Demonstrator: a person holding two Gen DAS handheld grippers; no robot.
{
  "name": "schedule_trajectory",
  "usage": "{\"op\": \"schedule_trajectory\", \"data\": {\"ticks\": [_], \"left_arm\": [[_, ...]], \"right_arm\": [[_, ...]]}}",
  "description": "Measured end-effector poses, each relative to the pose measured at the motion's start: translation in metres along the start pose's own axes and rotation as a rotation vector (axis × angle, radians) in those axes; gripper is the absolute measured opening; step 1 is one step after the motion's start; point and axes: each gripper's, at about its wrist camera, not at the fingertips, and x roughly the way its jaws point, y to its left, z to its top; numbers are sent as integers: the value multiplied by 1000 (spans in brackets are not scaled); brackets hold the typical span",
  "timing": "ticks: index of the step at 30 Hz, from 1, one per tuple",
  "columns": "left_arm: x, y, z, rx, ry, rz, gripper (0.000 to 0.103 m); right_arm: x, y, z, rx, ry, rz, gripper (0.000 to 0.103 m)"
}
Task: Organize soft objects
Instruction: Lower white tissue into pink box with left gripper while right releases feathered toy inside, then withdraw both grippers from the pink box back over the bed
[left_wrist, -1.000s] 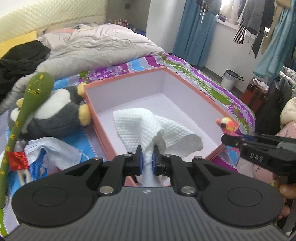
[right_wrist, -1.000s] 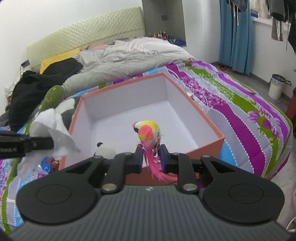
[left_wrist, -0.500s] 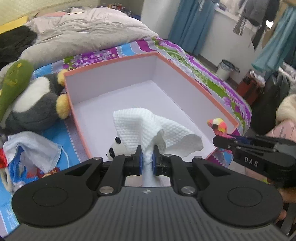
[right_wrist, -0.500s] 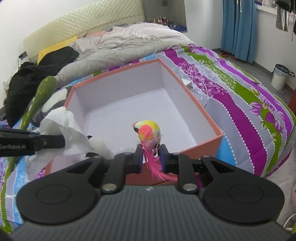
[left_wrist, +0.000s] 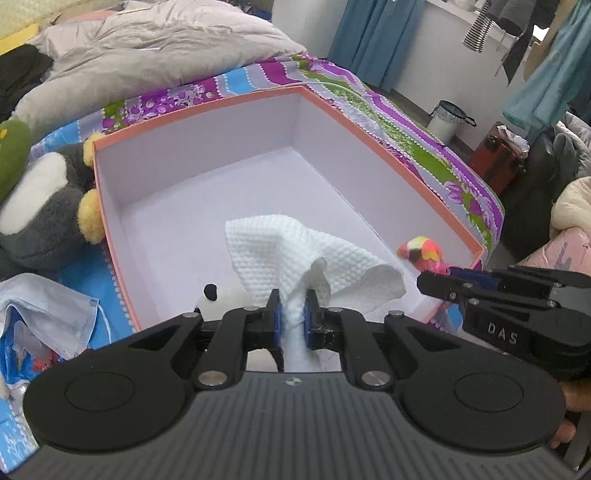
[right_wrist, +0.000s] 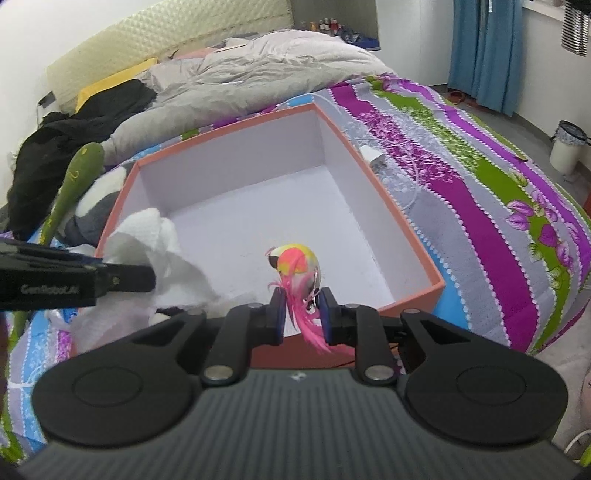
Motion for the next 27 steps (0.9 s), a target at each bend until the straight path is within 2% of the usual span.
{"op": "schedule_trajectory", "data": {"ticks": [2, 4, 6, 19, 27], "left_arm": [[-1, 2, 0, -7, 6, -4, 23], [-7, 2, 0, -10, -6, -5, 38], [-16, 2, -1, 9, -25, -5, 42], [-105, 12, -13, 4, -181, 31, 43], [-155, 26, -37, -10, -272, 78, 43]], "right_arm": [[-1, 0, 1, 4, 4, 9, 32], [-4, 2, 2, 7, -3, 18, 37], [-9, 3, 3, 5, -13, 20, 38], [-67, 34, 9, -38, -171, 60, 38], [-94, 60, 3, -71, -233, 110, 38]]}}
